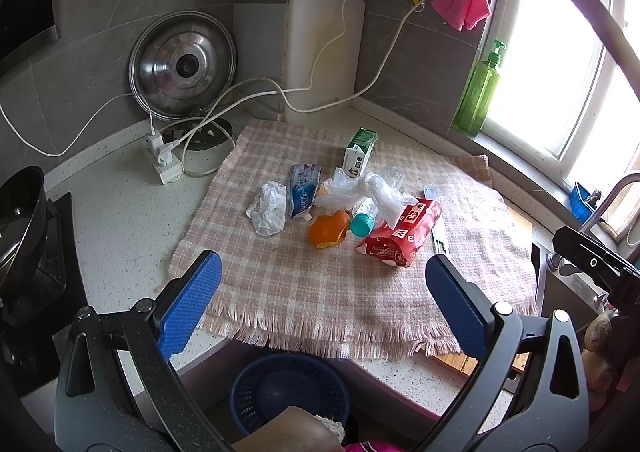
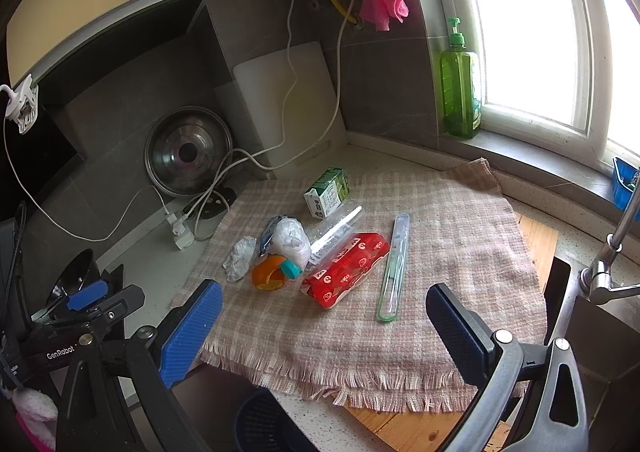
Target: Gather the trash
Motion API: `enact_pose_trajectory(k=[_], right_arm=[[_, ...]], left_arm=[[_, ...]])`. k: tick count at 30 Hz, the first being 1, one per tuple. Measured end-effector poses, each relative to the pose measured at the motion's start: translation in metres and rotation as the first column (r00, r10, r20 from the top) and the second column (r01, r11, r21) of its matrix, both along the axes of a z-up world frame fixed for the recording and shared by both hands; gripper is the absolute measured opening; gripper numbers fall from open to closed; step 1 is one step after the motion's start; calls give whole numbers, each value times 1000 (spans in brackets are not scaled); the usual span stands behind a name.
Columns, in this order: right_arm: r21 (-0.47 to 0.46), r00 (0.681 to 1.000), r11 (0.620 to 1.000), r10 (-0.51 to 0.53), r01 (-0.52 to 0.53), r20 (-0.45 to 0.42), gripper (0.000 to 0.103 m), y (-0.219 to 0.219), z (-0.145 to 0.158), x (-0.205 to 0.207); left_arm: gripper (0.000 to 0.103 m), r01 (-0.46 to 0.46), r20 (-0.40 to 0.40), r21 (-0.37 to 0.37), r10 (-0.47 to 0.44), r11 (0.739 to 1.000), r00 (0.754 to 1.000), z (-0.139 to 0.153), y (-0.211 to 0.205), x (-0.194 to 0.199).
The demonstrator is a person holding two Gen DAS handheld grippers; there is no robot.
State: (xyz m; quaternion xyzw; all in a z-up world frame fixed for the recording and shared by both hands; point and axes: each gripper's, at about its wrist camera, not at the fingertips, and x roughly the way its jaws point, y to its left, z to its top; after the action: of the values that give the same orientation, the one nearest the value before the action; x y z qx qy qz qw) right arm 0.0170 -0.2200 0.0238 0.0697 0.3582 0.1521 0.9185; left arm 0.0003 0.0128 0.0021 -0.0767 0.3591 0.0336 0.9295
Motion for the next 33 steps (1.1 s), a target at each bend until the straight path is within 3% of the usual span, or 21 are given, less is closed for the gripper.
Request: enact_pose_trajectory(k=[25,33], right_arm=[[-2,1000,1000,-6,6,-7,103,-4,-4,-1],[-1,999,1000,-23,23,-38,103,-17,-12,12]], left_arm=[[103,-3,-5,-4,3,1000,1000,-2,4,0],[103,-12,-23,-36,11,999,1000,-18,6,4]])
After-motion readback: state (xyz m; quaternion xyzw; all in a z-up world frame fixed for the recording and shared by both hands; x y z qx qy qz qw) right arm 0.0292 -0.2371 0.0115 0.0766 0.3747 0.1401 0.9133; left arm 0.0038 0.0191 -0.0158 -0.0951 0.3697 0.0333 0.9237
